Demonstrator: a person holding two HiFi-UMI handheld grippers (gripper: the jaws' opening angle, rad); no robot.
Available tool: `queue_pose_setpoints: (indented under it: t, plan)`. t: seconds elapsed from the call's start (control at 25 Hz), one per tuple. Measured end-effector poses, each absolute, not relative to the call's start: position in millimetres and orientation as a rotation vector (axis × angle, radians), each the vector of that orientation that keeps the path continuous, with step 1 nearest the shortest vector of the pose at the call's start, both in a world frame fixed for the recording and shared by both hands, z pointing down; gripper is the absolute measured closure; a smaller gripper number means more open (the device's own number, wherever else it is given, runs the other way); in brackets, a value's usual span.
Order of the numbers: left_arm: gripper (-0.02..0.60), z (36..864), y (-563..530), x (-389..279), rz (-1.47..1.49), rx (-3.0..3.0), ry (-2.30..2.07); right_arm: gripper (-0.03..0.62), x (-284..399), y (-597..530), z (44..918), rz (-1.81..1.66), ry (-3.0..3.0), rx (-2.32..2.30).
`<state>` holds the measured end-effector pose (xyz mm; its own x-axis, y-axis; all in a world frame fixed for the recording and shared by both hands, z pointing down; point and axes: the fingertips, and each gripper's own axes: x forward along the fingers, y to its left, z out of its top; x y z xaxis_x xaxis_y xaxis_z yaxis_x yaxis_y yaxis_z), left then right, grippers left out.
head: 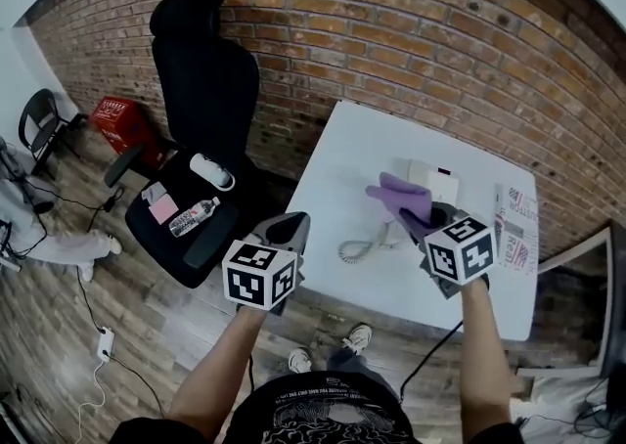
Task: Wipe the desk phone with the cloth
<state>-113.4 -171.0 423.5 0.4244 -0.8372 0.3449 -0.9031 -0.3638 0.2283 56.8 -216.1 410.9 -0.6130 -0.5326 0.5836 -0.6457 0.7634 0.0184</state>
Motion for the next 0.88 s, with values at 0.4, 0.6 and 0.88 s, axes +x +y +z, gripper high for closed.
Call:
queue_pose_setpoints:
  t: [0.4,0.6,0.88]
  plan:
    - [0.577,382,-176,-106,0.227,2.391,-1.510,0.551,113,-182,351,0.311,-2.508,1.346]
    - [0.577,382,-173,-100,0.248,2.412,-1.500,0.551,126,-175,340,0.306,-2.526,1.481]
    - [0.577,381,-170,-98,0.252,2.410,-1.488,0.551,126,-172,338,0.309,-2.528,1.485]
